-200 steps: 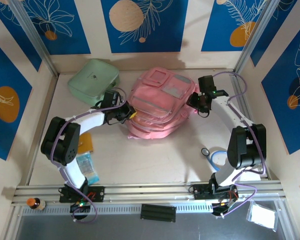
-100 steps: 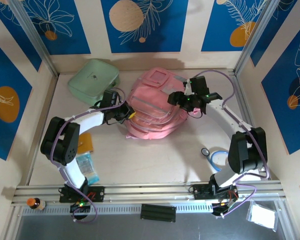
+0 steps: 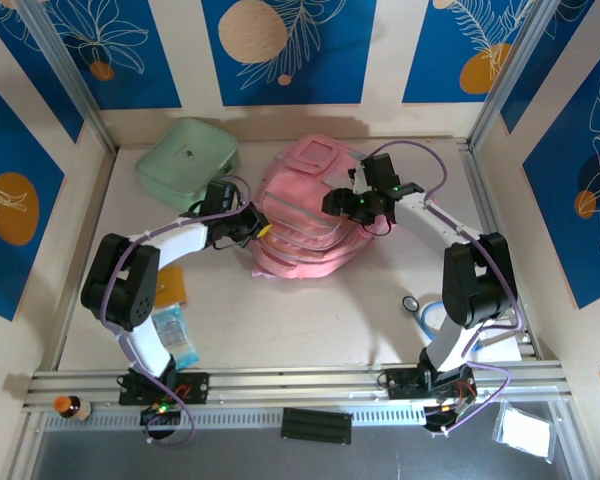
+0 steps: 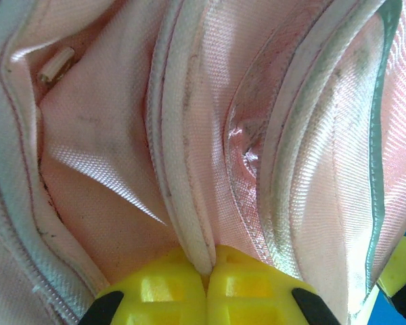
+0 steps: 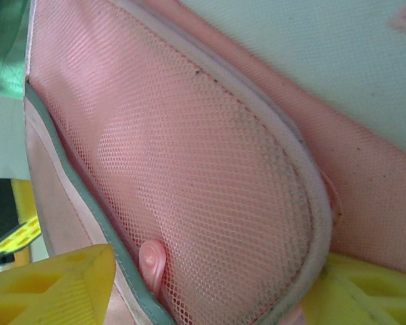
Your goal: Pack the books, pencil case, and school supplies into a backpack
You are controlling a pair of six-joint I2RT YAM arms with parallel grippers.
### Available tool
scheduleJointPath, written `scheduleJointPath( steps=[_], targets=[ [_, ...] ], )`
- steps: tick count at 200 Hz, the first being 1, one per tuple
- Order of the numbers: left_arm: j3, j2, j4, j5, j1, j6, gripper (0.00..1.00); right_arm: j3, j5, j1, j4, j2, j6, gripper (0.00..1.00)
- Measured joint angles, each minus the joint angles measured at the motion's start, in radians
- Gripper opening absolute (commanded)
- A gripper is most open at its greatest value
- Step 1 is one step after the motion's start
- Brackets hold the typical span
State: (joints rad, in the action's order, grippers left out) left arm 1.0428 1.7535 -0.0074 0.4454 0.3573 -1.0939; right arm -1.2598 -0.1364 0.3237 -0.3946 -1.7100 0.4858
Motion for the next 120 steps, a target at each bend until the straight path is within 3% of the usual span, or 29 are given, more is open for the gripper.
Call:
scheduleJointPath(
  steps=[30, 74, 120],
  targets=[
    [0.000, 0.000, 0.000, 0.001, 0.000, -0.005, 0.06, 0.065, -0.023, 0.004, 0.018, 0.032, -0.054, 0.69],
    [0.000, 0.002, 0.003, 0.001, 0.000, -0.008, 0.06, 0.206, -0.119, 0.014, 0.008, 0.140, -0.140, 0.56],
    [0.000, 0.002, 0.003, 0.004, 0.000, -0.007, 0.07, 0.205, -0.045, 0.027, -0.008, 0.140, -0.214, 0.42]
  ],
)
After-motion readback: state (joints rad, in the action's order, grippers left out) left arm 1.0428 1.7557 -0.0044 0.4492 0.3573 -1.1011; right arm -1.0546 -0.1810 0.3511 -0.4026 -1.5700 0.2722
